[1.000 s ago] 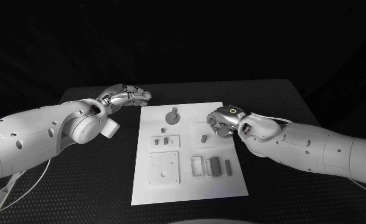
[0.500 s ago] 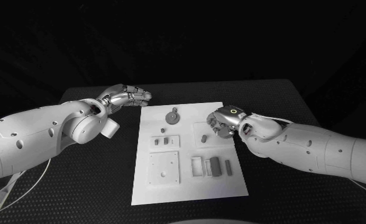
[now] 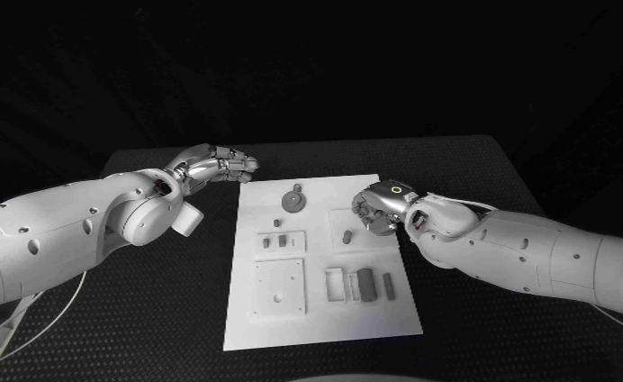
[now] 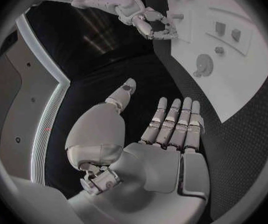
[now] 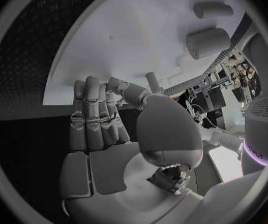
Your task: Assemble the parts on the task board
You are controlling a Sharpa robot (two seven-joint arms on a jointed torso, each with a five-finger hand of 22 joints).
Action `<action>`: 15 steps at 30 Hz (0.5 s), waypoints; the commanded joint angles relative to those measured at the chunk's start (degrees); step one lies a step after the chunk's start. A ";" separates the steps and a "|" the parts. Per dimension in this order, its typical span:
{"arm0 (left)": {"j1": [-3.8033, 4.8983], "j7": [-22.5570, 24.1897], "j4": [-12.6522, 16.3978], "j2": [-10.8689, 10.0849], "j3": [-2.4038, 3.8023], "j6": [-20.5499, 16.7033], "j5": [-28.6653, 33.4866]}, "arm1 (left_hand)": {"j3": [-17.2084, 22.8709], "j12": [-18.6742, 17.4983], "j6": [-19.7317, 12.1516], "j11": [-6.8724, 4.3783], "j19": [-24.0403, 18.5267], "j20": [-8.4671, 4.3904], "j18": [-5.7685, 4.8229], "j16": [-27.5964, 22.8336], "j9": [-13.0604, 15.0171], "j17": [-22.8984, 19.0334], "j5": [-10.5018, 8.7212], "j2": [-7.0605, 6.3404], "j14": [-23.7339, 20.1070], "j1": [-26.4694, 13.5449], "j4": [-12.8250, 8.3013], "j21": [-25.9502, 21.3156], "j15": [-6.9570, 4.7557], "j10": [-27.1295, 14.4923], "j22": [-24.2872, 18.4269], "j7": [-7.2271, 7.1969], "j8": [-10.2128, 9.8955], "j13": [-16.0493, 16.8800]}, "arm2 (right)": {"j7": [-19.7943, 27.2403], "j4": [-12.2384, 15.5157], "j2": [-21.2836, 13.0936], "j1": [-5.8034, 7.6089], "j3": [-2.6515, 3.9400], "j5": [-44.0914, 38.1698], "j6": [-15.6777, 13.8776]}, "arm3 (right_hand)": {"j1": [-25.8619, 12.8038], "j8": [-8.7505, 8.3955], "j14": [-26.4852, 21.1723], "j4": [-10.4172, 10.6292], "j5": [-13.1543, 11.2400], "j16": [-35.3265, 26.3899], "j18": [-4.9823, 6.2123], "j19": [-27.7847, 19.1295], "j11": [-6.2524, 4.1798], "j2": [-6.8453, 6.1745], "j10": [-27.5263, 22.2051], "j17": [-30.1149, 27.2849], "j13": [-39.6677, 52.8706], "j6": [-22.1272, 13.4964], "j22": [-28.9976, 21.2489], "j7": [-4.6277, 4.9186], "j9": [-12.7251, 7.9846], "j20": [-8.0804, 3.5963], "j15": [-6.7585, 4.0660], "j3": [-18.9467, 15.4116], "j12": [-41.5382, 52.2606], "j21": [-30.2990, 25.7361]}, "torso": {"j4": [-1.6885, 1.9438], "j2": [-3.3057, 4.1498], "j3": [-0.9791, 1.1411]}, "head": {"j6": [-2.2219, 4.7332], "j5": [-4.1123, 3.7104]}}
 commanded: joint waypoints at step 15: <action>0.02 0.42 0.00 0.14 0.04 0.81 -0.22 | -0.02 -0.15 0.23 0.10 0.11 -0.14 -0.17 0.26 0.04 0.06 0.01 0.27 0.39 0.28 -0.46 -0.21 -0.09 0.40 -0.09 4.07 0.27 -0.01 | -1.39 -1.17 1.15 -0.65 -0.40 -2.26 1.82 | -0.57 1.40 1.24 0.82 -0.13 0.85 0.40 1.45 -0.93 0.74 3.84 0.22 -49.38 2.49 1.24 -0.78 0.31 -0.50 -1.12 -0.15 0.52 0.82 | 0.01 0.03 -0.02 | -0.23 -0.07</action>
